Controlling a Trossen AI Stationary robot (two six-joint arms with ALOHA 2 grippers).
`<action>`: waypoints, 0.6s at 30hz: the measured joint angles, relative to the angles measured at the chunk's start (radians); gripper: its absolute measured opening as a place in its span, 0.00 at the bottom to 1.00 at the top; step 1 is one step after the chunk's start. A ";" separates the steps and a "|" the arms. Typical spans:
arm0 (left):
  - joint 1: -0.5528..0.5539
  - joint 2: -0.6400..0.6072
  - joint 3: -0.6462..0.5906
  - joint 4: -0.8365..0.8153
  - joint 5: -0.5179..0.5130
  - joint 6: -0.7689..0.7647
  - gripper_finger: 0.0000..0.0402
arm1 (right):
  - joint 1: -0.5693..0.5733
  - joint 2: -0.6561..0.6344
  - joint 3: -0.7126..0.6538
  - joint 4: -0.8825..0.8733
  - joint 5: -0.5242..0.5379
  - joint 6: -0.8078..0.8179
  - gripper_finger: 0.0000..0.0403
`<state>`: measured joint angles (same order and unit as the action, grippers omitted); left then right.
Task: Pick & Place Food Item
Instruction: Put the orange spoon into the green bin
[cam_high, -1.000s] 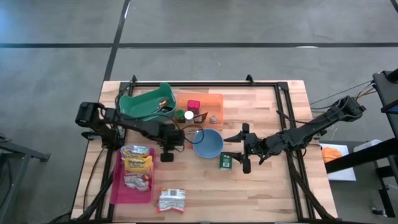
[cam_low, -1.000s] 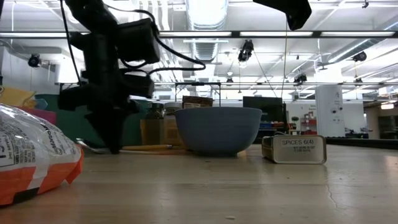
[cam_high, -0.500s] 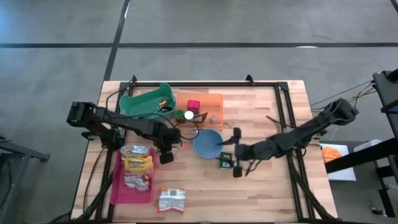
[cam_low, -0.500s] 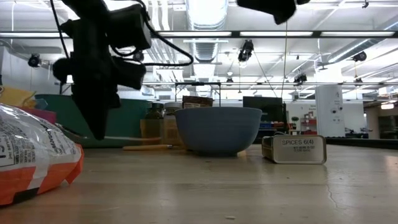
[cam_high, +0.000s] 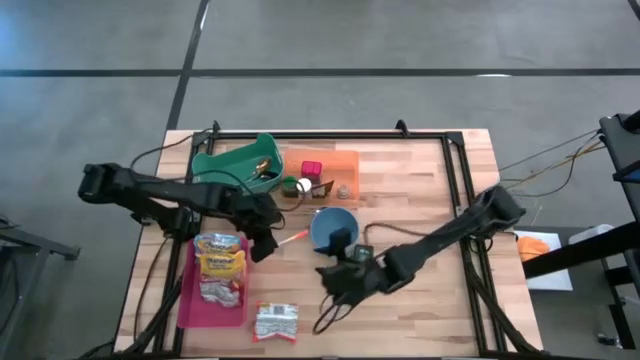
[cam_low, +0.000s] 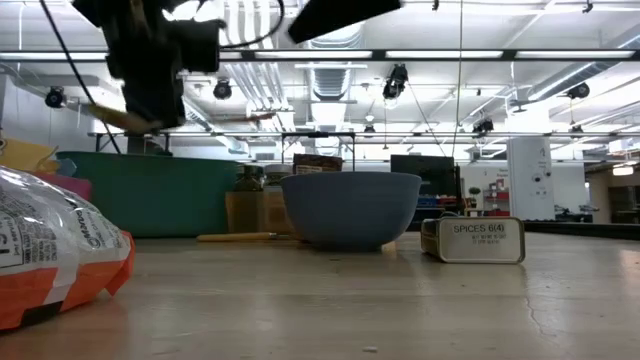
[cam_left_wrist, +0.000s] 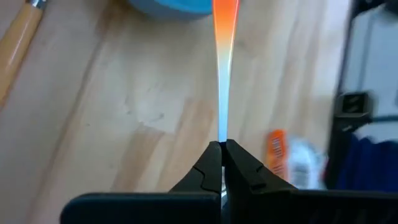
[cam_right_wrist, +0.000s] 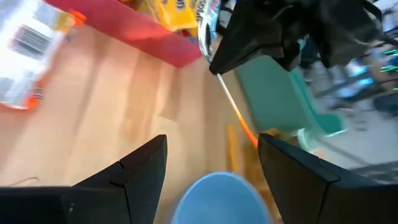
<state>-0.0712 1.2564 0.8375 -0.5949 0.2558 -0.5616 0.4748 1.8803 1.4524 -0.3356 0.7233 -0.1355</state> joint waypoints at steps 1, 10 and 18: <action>-0.002 -0.015 0.000 0.004 0.001 -0.024 0.00 | 0.002 0.034 0.046 -0.026 0.027 -0.021 0.62; -0.043 -0.035 0.001 0.008 0.039 -0.091 0.00 | 0.005 0.319 0.463 -0.352 0.222 -0.127 0.62; -0.050 -0.035 0.001 0.049 0.079 -0.094 0.00 | -0.018 0.477 0.703 -0.583 0.230 -0.135 0.62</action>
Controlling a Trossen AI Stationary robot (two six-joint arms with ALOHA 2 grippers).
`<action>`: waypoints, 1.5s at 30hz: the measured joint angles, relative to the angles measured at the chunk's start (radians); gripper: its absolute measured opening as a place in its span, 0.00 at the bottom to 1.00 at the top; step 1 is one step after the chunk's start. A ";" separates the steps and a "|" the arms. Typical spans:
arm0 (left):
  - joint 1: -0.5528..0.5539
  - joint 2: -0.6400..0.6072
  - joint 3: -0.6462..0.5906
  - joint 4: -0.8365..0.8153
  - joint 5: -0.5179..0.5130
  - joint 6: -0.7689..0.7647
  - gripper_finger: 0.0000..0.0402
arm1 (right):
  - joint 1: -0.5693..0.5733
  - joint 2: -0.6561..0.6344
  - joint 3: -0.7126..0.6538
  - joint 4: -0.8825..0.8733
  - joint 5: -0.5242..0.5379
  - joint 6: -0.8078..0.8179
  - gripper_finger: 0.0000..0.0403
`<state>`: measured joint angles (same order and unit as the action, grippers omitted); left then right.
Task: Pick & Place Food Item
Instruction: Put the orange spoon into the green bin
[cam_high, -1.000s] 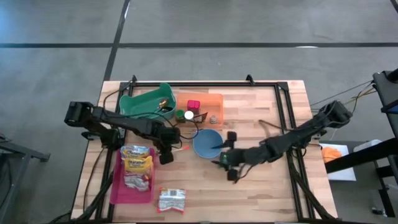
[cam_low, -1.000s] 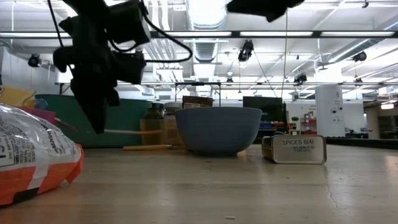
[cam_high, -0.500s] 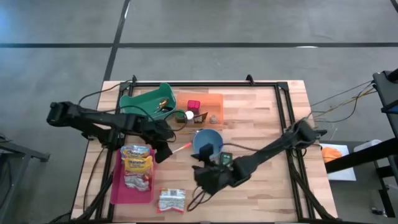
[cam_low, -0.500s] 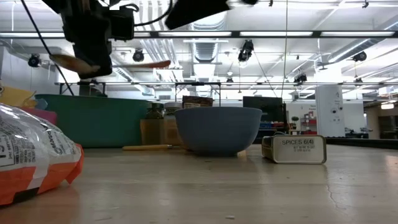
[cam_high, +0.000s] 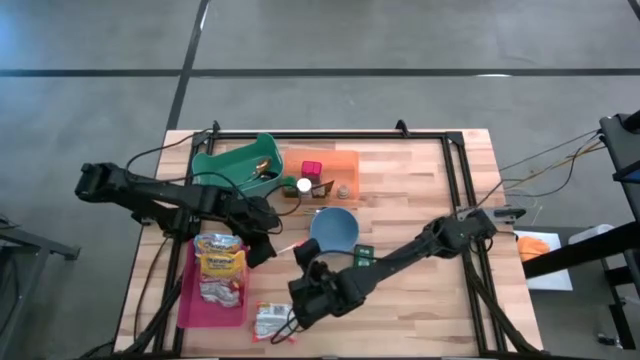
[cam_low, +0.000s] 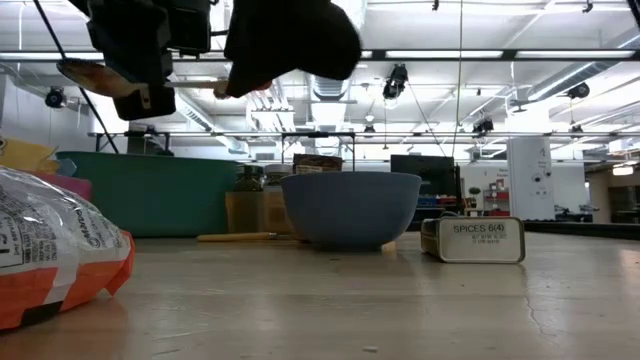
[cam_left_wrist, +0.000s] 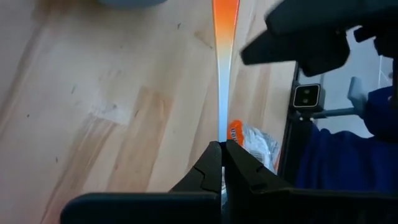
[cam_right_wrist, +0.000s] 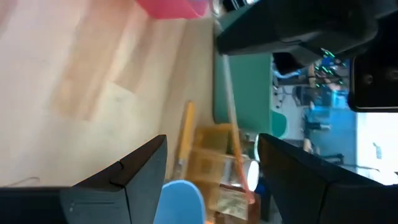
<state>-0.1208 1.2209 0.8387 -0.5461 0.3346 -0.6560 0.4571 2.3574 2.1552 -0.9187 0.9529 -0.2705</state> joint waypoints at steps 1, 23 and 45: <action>-0.002 0.000 0.000 0.000 0.004 0.000 0.00 | -0.003 0.008 0.013 -0.011 0.013 -0.001 0.62; -0.016 0.000 0.000 0.052 0.052 0.000 0.00 | -0.048 0.010 0.021 -0.009 0.015 -0.038 0.22; -0.016 -0.006 0.000 0.141 0.114 0.007 0.04 | -0.048 0.007 0.020 0.003 -0.101 0.012 0.02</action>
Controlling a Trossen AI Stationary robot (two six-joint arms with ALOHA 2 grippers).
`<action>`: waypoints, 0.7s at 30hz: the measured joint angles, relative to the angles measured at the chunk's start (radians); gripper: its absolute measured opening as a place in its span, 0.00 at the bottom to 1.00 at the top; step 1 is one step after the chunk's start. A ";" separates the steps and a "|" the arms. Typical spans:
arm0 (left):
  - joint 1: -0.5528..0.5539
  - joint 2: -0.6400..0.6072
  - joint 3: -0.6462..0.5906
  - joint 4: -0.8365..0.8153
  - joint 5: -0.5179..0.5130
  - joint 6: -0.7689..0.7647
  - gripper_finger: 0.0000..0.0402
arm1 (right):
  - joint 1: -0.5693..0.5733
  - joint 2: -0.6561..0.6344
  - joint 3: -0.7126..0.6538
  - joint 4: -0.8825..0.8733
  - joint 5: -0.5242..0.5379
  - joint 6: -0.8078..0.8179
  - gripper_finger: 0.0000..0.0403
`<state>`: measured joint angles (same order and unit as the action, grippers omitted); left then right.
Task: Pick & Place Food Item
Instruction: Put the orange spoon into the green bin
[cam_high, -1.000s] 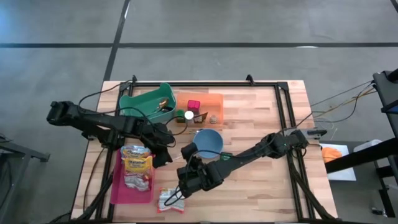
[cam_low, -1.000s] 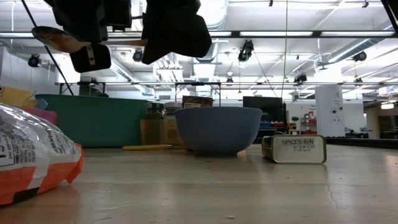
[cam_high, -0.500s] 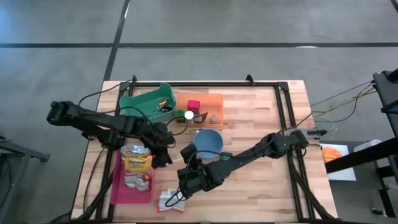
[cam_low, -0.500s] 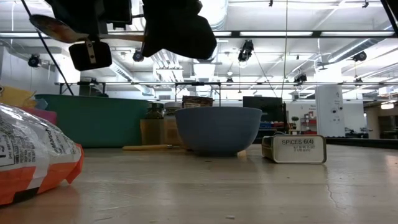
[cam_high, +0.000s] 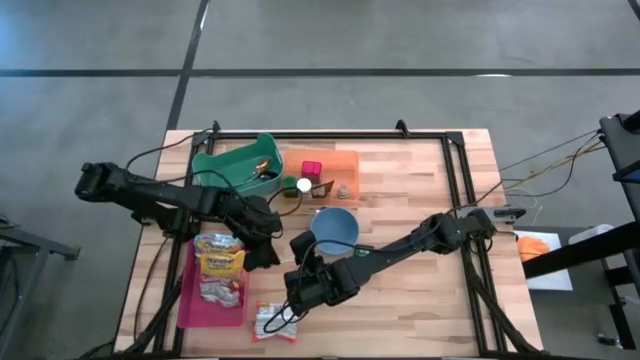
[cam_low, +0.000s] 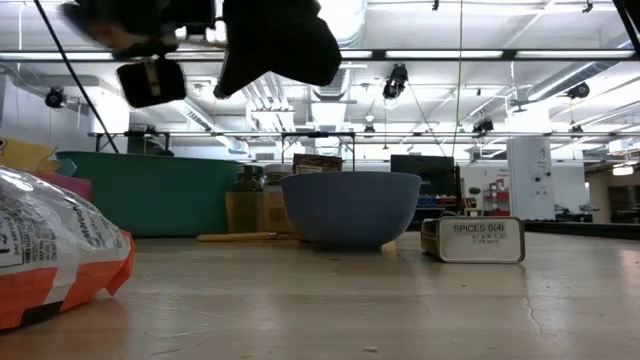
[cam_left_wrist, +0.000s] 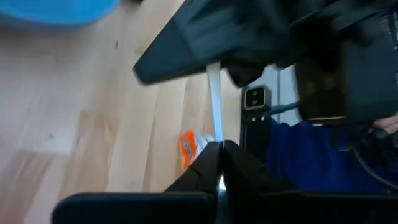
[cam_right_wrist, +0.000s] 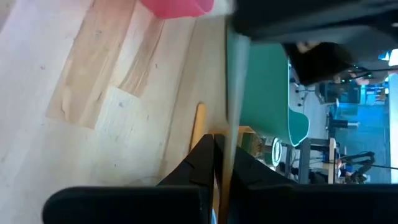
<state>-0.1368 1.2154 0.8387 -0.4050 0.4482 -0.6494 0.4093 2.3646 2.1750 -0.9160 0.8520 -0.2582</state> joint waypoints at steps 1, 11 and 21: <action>0.000 -0.003 0.000 0.007 -0.002 0.008 0.06 | -0.001 0.000 0.000 -0.003 -0.006 0.000 0.02; 0.000 -0.025 0.001 0.032 0.001 0.024 0.28 | 0.000 0.000 0.000 0.018 -0.053 -0.002 0.02; 0.008 -0.051 0.001 0.010 -0.013 0.024 0.35 | 0.001 0.000 0.000 0.022 -0.094 0.022 0.02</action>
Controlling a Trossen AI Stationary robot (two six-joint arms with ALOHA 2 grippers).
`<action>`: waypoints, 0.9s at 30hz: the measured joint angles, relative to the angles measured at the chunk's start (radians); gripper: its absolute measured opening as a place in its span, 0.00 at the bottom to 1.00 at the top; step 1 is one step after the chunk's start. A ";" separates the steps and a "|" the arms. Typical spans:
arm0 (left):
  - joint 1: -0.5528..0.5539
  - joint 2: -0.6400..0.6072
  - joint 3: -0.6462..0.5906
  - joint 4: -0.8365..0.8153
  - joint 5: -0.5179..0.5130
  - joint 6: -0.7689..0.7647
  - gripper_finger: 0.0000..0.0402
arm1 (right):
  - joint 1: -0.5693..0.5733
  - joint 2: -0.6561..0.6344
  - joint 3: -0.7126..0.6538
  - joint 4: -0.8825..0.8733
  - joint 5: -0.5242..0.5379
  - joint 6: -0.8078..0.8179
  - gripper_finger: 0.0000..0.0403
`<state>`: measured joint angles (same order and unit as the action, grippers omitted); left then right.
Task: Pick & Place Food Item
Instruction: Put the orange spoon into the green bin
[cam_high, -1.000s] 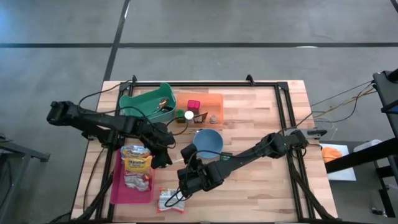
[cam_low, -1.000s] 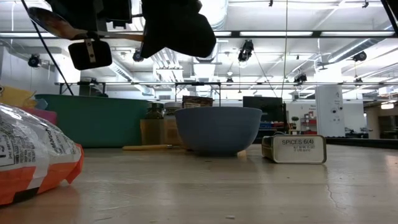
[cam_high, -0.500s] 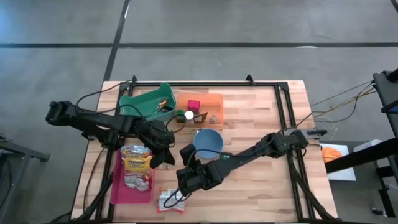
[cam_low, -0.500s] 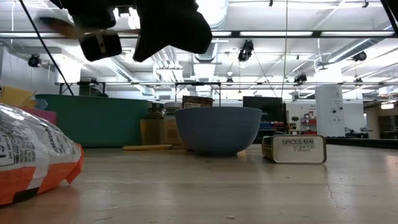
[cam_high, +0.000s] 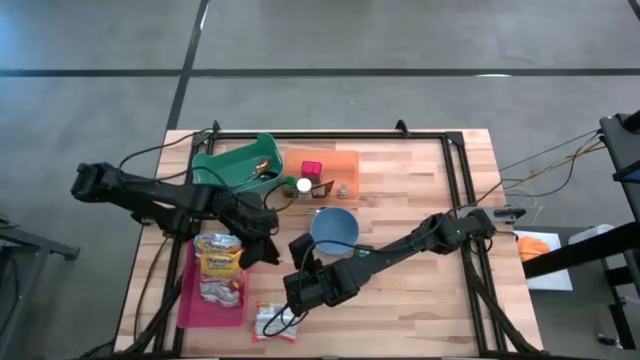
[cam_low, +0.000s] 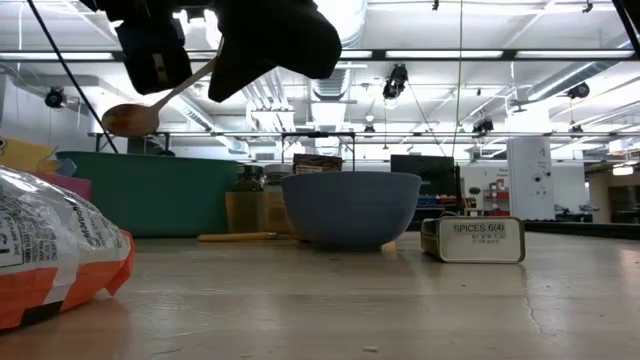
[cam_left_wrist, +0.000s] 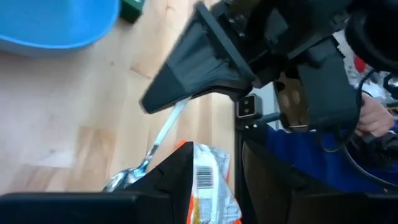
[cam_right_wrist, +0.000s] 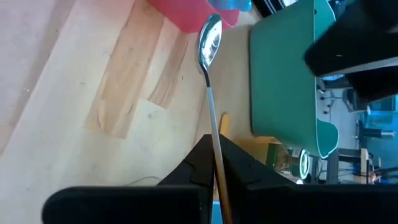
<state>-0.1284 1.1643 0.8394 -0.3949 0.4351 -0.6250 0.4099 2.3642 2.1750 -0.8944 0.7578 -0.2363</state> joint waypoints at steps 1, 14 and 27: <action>0.005 -0.014 0.000 -0.017 -0.015 0.000 0.35 | 0.000 0.000 0.000 0.000 -0.001 0.001 0.02; -0.033 -0.293 -0.073 -0.169 -0.493 -0.015 0.27 | 0.000 -0.005 0.000 0.011 -0.009 0.003 0.02; -0.385 -0.438 -0.455 0.600 -0.975 -0.187 0.27 | 0.000 -0.035 0.001 0.015 -0.008 0.020 0.02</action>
<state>-0.5130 0.7264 0.3840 0.2048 -0.5402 -0.8124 0.4095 2.3291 2.1757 -0.8792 0.7498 -0.2165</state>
